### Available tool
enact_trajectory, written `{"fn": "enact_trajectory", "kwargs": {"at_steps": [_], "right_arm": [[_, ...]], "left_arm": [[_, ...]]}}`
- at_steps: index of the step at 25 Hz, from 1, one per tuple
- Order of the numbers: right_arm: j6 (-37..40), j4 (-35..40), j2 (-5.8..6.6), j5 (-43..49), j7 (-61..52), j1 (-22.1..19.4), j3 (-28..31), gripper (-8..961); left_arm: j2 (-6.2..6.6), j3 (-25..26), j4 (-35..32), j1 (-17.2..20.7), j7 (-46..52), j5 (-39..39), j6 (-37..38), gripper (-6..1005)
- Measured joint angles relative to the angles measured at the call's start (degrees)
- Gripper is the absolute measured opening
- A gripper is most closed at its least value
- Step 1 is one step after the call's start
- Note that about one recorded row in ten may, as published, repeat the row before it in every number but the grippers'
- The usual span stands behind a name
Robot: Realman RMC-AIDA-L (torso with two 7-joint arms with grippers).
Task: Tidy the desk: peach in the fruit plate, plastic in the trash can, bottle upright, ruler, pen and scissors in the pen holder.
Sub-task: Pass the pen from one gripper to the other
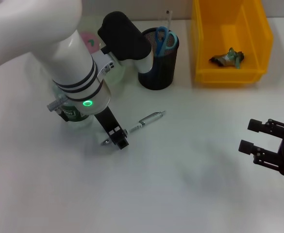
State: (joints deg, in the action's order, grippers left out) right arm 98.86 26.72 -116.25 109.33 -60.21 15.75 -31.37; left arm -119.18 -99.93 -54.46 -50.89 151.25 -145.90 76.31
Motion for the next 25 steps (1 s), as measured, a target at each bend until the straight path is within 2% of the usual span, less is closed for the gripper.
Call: {"fn": "enact_trajectory", "kwargs": {"at_steps": [10,25], "right_arm": [[0.01,0.0,0.06,0.0,-0.18,-0.01,0.0,580],[-0.1,-0.09,-0.11,0.62,0.11,0.06,0.0,571]], "left_arm": [[0.0,2.04,-0.1,-3.04,0.33,-2.68,5.56,530],[0.0,1.61,2.82,-3.14,0.36,-2.46,3.4,529]]}}
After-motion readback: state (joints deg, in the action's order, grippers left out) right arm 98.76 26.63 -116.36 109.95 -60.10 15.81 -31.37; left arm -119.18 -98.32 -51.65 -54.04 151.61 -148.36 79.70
